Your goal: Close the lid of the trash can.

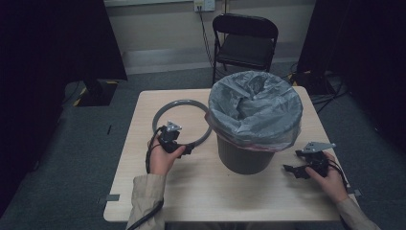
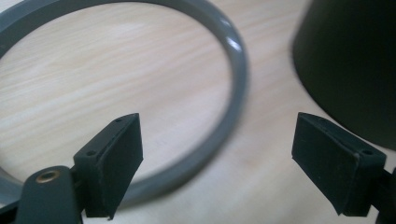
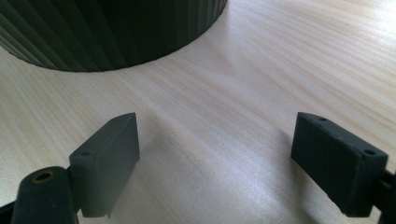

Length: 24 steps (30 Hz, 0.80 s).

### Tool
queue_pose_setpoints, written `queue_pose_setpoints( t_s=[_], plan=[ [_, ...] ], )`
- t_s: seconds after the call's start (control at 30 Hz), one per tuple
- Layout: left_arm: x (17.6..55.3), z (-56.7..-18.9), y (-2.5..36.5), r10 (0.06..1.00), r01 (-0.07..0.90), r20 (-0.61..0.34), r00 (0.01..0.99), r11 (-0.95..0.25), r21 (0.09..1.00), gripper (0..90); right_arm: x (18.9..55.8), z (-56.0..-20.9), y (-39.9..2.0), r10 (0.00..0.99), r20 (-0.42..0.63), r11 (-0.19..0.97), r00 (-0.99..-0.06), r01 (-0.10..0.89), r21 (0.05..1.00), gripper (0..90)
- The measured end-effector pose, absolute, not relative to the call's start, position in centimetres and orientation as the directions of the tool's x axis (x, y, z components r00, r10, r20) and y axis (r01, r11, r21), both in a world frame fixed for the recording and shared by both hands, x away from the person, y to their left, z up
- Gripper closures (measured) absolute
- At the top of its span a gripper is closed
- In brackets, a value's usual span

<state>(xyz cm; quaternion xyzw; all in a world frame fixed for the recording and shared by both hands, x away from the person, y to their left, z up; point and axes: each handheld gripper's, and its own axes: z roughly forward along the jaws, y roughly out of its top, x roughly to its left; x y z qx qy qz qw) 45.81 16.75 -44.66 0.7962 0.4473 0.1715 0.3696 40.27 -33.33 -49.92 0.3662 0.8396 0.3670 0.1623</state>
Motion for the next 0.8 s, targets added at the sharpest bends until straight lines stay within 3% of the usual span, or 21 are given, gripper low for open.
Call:
queue_pose_setpoints(
  t_s=[0.23,0.4,0.57,0.8],
  plan=[
    [49.1,-46.8,17.0,0.881,0.670,-0.080,0.466,-0.292,0.682,18.5,40.3,-49.9,-33.3,0.734,-0.004,0.463,-0.679,0.496,0.735,14.2],
    [48.9,-47.7,17.1,0.896,0.690,-0.094,0.434,-0.264,0.673,19.1,40.3,-49.9,-33.3,0.734,-0.003,0.462,-0.679,0.496,0.735,14.2],
    [46.3,-47.4,16.7,0.878,0.674,-0.076,0.473,-0.305,0.673,22.9,40.3,-49.9,-33.3,0.734,-0.003,0.462,-0.679,0.496,0.735,14.1],
    [39.7,-47.4,17.3,0.849,0.673,-0.072,0.524,-0.360,0.646,22.8,40.2,-49.9,-33.3,0.740,-0.005,0.458,-0.672,0.499,0.736,14.2]
  ],
)
